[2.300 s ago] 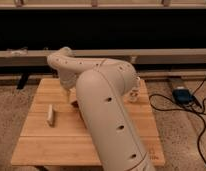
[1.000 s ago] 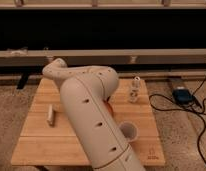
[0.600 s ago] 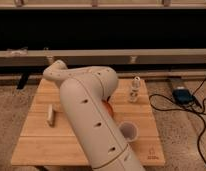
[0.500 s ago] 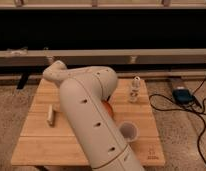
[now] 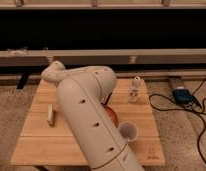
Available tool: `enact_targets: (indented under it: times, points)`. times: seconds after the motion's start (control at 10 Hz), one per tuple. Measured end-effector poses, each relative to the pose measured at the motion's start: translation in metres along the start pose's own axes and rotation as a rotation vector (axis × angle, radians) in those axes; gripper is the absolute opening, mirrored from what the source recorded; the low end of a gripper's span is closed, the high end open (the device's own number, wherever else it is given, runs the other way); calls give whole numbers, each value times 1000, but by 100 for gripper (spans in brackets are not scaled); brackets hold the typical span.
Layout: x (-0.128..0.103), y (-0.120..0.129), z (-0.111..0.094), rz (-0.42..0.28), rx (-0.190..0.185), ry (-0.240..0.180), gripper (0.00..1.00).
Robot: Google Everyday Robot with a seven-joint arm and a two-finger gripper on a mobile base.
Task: Drag the pepper across the table
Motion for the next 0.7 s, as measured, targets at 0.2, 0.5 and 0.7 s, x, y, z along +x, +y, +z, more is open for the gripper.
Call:
enact_targets:
  times: [0.2, 0.5, 0.7]
  points:
    - [-6, 0, -8, 16, 5, -26, 0]
    - [-21, 1, -18, 38, 5, -62, 0]
    - [-40, 7, -27, 40, 5, -86, 0]
